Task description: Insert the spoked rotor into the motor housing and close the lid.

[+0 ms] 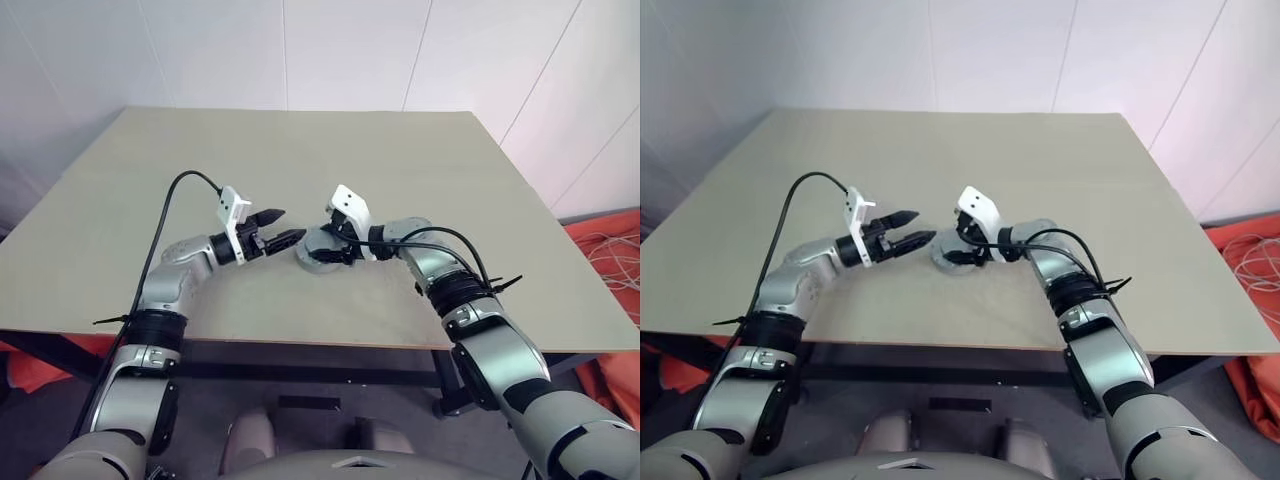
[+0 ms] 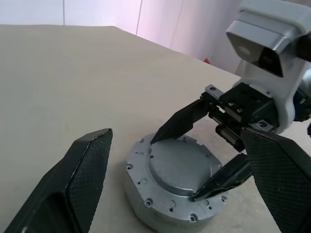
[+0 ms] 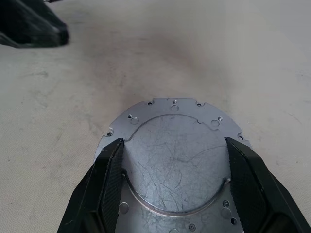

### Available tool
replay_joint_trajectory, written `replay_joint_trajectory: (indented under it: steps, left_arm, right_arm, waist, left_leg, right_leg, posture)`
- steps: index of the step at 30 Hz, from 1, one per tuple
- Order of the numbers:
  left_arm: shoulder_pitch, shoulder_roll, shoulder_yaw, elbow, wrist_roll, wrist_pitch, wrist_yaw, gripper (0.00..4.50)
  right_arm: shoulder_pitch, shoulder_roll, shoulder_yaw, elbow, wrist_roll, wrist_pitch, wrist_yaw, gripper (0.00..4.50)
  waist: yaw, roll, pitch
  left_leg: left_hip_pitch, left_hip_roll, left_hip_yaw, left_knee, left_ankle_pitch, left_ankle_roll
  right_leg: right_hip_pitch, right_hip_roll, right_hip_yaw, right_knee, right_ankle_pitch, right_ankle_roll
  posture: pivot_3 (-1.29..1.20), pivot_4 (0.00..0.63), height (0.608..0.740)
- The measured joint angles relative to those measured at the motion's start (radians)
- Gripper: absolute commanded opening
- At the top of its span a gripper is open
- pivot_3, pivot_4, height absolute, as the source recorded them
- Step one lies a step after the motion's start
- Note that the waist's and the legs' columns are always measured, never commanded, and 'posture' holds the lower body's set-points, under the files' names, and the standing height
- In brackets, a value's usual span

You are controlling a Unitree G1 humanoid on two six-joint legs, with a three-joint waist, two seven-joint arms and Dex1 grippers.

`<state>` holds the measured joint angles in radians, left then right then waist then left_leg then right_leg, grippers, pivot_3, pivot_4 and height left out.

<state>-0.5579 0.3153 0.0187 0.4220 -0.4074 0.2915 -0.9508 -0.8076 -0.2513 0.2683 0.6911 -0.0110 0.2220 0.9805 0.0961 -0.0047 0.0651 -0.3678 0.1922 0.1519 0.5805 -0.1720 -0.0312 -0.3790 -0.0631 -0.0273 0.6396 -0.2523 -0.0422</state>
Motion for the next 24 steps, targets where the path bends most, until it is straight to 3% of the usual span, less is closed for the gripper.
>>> replay_joint_trajectory:
  steps: [4, 12, 24]
  left_arm:
    - [-0.041, -0.022, 0.013, 0.074, 0.012, -0.041, 0.01, 2.96]
    - [-0.069, -0.047, 0.013, 0.158, 0.059, -0.056, 0.051, 0.16]
    - [-0.063, -0.071, -0.059, 0.169, 0.153, -0.038, 0.082, 0.0]
  right_arm:
    - [-0.001, 0.0, 0.001, 0.0, 0.0, 0.0, 0.001, 3.11]
    - [-0.003, 0.0, 0.001, 0.003, 0.0, 0.0, 0.003, 3.11]
    - [-0.003, 0.001, 0.001, 0.003, 0.0, 0.001, 0.003, 3.11]
  waist:
    - [0.0, 0.0, 0.0]
    - [0.0, 0.0, 0.0]
    - [0.0, 0.0, 0.0]
  left_leg:
    - [0.0, 0.0, 0.0, 0.0, 0.0, 0.0]
    - [0.0, 0.0, 0.0, 0.0, 0.0, 0.0]
    - [0.0, 0.0, 0.0, -0.001, 0.0, 0.001]
  right_leg:
    - [0.0, 0.0, 0.0, 0.0, 0.0, 0.0]
    - [0.0, 0.0, 0.0, 0.0, 0.0, 0.0]
    - [0.0, 0.0, 0.0, -0.001, 0.0, 0.0]
  posture:
    - [0.0, 0.0, 0.74]
    - [0.0, 0.0, 0.74]
    - [0.0, 0.0, 0.74]
